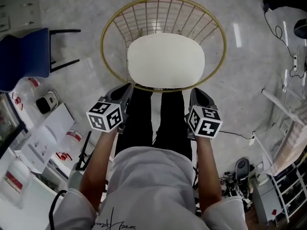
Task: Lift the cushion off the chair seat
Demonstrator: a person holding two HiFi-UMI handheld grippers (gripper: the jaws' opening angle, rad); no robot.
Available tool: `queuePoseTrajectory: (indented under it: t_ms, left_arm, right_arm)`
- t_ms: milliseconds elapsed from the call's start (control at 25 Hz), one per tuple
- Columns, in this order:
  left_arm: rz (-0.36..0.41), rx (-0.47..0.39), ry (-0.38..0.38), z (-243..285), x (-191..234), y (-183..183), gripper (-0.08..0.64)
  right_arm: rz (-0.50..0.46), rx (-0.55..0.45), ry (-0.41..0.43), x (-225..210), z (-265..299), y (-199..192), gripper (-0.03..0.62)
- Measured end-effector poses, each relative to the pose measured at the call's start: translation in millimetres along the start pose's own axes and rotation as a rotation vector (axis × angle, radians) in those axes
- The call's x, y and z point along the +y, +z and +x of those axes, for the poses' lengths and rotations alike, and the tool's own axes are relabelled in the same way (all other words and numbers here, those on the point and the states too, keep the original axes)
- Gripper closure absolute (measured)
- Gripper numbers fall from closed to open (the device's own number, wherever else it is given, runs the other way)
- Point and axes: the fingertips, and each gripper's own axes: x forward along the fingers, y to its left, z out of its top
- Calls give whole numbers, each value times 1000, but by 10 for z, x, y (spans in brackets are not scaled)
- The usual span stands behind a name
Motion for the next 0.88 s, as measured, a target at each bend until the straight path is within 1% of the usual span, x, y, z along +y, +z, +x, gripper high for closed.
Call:
queuePoseTrajectory:
  t_ms: [120,200,320,400,520,640,760,880]
  left_arm:
    - [27,29,7,75,35,-72,560]
    - [17,36,4,127,62,-114,558]
    - [-2,11,29,203,151,-106,558]
    - [1,-18,61,228,223,-84,558]
    - [-6,-31,86,299,325,-85,558]
    - [-15,-25,87,390,415,-126,558]
    - [7,-19,128,439,538,-219,558]
    - [14,-26,167,518,657,-291,548]
  right_arm:
    - [24,-6,7,-25,99,-2,584]
    - [45,-22,20,-31,152,2,584]
    - [67,-36,37,-44,238,1,583]
    - [68,-30,40,-60,287,-34,583]
    - [66,-20,53,-89,388,-86,580]
    - [51,-13,69,-112,500,-128,557]
    - [28,-1,75,-159,591,-188,548]
    - [18,7,86,-229,718,-241,492]
